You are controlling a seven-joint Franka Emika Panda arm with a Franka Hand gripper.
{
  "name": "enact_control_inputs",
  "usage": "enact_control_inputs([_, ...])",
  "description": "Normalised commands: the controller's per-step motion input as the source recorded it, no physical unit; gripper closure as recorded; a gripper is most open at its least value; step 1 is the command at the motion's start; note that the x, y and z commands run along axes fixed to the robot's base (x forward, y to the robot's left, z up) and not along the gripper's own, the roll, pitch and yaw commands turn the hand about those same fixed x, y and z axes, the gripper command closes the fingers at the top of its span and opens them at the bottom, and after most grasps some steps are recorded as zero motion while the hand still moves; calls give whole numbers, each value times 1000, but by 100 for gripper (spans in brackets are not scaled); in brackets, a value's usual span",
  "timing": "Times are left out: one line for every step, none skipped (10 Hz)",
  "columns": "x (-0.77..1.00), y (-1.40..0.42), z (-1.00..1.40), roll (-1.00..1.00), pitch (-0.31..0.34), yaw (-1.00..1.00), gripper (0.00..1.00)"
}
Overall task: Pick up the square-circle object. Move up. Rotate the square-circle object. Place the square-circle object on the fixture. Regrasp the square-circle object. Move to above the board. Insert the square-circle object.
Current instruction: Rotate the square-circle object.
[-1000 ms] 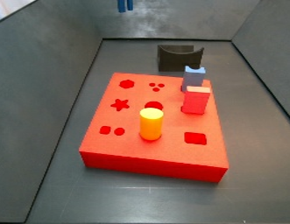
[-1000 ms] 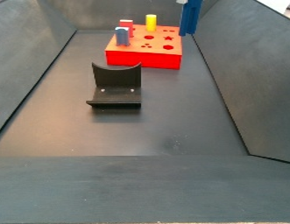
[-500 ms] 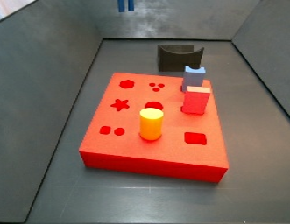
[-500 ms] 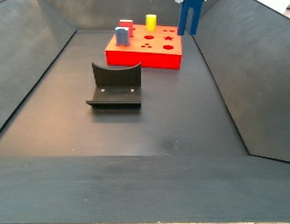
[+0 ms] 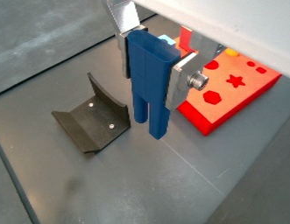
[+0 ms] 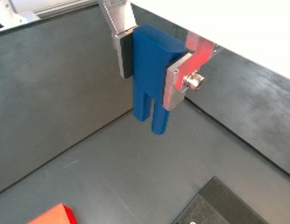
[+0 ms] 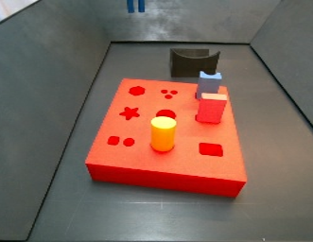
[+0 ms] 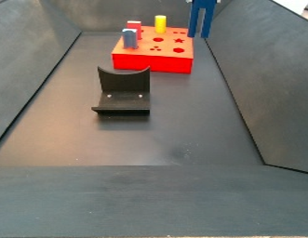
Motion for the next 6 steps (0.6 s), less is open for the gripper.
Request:
enact_control_inputs([0, 0, -1000, -141, 98, -155, 100])
enact_control_inputs([8, 1, -1000, -141, 80, -114, 100])
enact_control_inputs([22, 3, -1000, -145, 28, -86, 100])
enact_control_inputs([20, 3, -1000, -150, 13, -78, 100])
enact_control_inputs([19, 5, -1000, -160, -19, -66, 100])
enact_control_inputs([20, 6, -1000, -166, -28, -60, 100])
